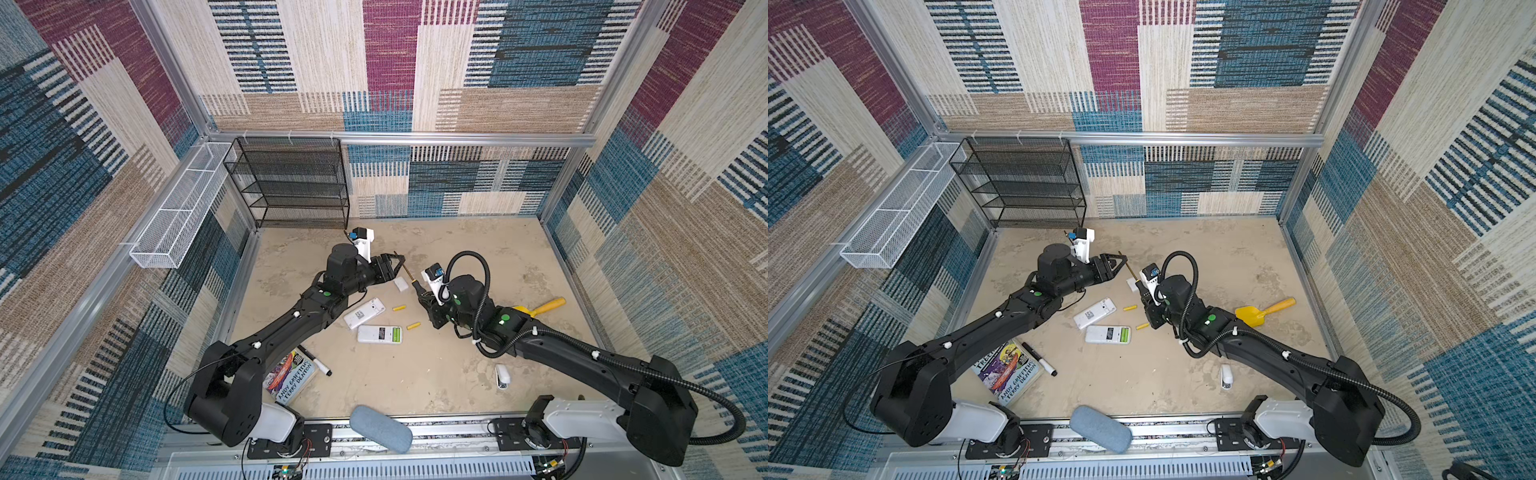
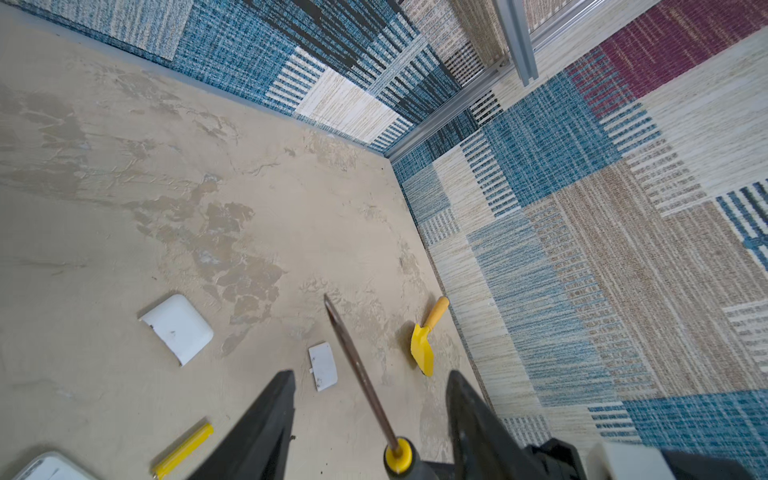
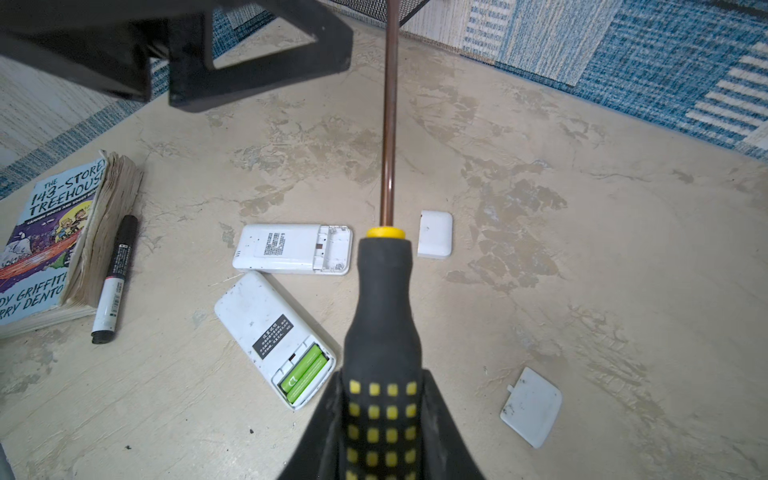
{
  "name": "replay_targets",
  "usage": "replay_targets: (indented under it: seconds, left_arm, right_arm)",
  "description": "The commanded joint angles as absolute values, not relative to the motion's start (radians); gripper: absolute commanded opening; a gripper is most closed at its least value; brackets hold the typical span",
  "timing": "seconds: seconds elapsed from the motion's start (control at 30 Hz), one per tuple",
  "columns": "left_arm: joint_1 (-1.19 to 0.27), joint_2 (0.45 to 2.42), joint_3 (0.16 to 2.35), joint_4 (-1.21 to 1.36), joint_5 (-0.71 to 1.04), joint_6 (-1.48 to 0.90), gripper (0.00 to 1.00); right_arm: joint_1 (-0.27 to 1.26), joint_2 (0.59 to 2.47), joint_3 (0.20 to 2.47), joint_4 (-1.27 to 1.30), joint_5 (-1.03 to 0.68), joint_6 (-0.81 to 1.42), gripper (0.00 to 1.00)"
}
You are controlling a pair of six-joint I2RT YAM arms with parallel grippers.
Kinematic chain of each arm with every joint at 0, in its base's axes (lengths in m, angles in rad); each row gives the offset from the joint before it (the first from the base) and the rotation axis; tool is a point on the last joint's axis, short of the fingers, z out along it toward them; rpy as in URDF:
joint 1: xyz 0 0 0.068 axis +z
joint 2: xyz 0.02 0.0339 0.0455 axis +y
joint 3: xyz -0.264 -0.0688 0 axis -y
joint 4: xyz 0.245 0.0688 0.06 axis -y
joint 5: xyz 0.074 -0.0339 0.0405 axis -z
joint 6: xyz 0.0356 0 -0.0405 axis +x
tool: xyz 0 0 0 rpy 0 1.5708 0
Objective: Unload the batteries from the remote control
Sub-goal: 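Lift the screwdriver with the right gripper while the left gripper rises and tilts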
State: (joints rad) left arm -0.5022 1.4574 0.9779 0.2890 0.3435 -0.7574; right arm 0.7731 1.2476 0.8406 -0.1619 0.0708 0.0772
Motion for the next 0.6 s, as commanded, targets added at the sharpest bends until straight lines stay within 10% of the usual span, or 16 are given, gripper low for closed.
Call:
replay_targets:
  seconds: [0.0,0.57]
  left_arm:
    - [-0.509,1.481,1.001,0.356,0.351,-0.790,0.54]
    - [-0.522,1.508,0.983,0.385,0.362,-0.833,0.00]
  right_arm:
    - [0.776,1.239,0.854,-0.112,0.067,0.060,0.00]
    - [0.778,1.250,0.873,-0.080,0.083,0.015,0.00]
